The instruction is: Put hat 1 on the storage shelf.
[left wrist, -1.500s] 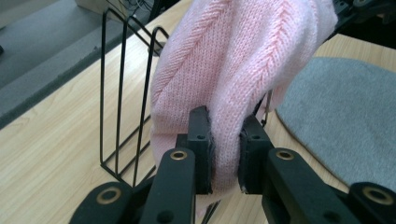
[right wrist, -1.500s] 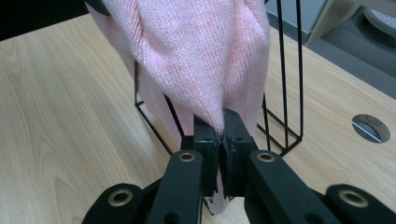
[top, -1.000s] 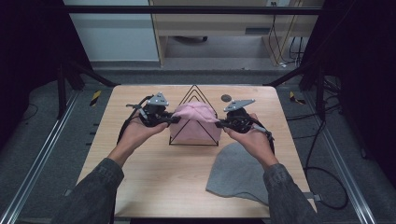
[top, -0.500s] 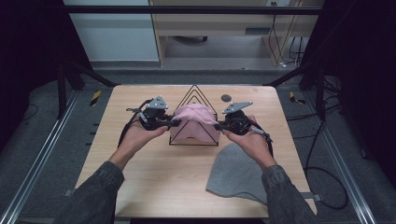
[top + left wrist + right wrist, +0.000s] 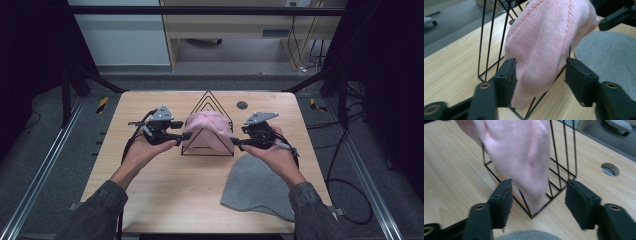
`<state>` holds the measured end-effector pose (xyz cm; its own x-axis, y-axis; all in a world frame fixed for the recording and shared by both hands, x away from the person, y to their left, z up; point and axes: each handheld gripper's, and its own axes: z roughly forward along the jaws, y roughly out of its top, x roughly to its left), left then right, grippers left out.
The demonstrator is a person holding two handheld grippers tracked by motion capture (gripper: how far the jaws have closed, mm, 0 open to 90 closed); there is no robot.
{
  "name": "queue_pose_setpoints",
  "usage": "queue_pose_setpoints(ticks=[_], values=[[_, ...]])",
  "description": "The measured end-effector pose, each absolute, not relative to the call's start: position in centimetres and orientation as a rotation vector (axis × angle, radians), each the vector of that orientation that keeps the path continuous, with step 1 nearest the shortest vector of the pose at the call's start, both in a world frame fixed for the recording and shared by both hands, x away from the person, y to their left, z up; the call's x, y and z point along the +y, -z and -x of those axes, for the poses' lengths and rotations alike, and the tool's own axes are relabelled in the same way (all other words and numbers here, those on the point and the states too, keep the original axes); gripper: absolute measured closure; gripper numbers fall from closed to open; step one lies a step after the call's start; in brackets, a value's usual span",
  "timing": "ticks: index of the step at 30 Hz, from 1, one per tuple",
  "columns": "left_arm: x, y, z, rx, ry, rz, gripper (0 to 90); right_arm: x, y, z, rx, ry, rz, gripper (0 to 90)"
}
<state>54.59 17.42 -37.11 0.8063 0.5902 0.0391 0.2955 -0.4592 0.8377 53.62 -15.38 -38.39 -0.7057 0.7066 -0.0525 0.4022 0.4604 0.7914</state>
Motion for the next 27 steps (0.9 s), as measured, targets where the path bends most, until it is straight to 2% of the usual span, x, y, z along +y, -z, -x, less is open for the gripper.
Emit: queue_pose_setpoints(ticks=[5,9,13,18,20,24,27], values=[[18.3,37.6,-53.0,0.675,-0.448,-2.071,26.4,-16.9,38.8,-53.0,2.309,-1.073,-0.978,28.0],[19.3,38.6,-52.0,0.715,-0.432,-2.048,16.3,-18.4,39.3,-53.1,2.278,-1.041,-1.034,22.4],[20.7,40.2,-51.2,0.761,-0.423,-2.028,12.2,-20.0,40.2,-53.2,2.27,-1.017,-1.092,18.7],[22.4,42.3,-50.5,0.807,-0.397,-2.038,9.1,-21.3,41.6,-53.3,2.283,-0.983,-1.146,25.9],[23.0,43.1,-50.4,0.82,-0.416,-2.082,8.9,-22.0,42.3,-53.2,2.287,-0.963,-1.179,33.2],[23.8,44.1,-50.1,0.85,-0.401,-2.113,8.9,-23.4,43.4,-53.0,2.311,-0.913,-1.253,40.7],[24.4,44.9,-49.7,0.889,-0.402,-2.145,8.9,-24.6,44.0,-52.7,2.311,-0.87,-1.307,42.7]])
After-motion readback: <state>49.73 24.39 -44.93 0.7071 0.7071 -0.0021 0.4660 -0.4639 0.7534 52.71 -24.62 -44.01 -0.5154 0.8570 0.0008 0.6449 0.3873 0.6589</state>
